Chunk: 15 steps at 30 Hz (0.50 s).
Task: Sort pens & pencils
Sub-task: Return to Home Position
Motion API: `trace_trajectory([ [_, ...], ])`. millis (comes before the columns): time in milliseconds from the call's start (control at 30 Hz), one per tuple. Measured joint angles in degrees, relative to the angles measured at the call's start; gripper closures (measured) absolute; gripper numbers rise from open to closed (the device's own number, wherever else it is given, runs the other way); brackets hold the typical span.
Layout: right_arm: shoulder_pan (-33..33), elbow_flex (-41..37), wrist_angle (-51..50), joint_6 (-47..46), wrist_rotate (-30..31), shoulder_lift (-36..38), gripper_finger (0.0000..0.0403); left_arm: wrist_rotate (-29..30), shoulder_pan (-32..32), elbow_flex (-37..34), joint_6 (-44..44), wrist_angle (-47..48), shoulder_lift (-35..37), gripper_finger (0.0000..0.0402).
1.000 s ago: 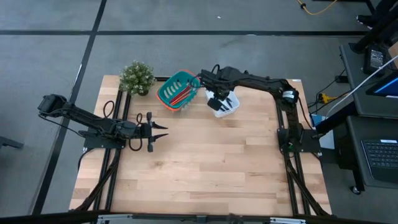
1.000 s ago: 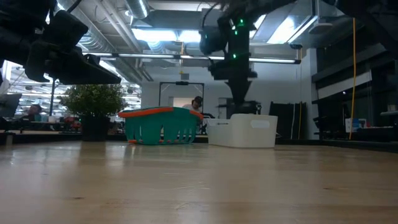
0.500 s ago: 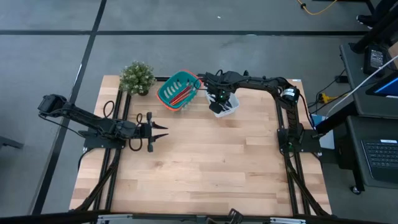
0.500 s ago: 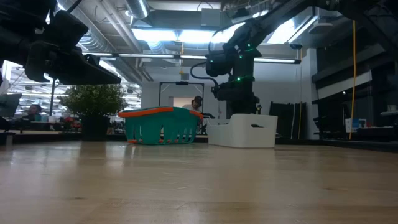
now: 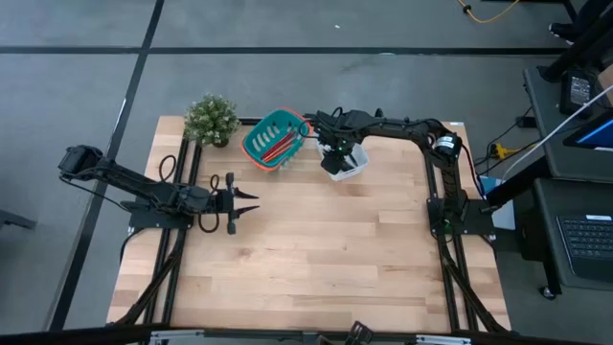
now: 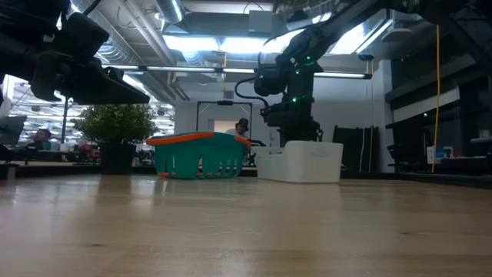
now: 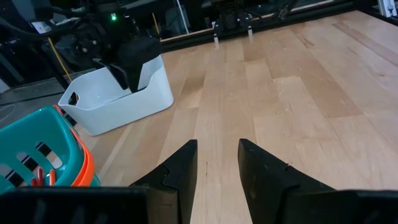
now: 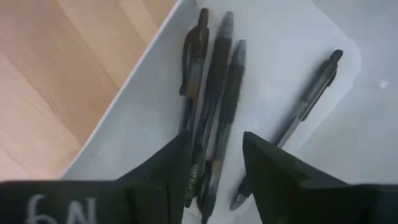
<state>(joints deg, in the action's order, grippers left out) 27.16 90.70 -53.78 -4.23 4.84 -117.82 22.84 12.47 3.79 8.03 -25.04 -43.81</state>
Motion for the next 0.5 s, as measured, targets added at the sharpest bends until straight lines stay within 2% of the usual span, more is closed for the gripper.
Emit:
trace_trajectory([
  [100, 0.0, 0.0, -0.1, -0.2, 0.0, 0.0, 0.0246, 0.0, 0.0, 0.0, 0.0, 0.0, 0.0, 0.0292],
  [267, 0.0, 0.0, -1.9, -6.4, 0.0, 0.0, 0.0243, 1.4, 0.0, 0.0, -0.1, -1.7, 0.0, 0.0292],
  [500, 0.0, 0.0, -9.2, -9.0, -0.2, 0.0, 0.0242, 0.8, 0.3, 0.0, -0.5, -9.9, 0.1, 0.0292],
])
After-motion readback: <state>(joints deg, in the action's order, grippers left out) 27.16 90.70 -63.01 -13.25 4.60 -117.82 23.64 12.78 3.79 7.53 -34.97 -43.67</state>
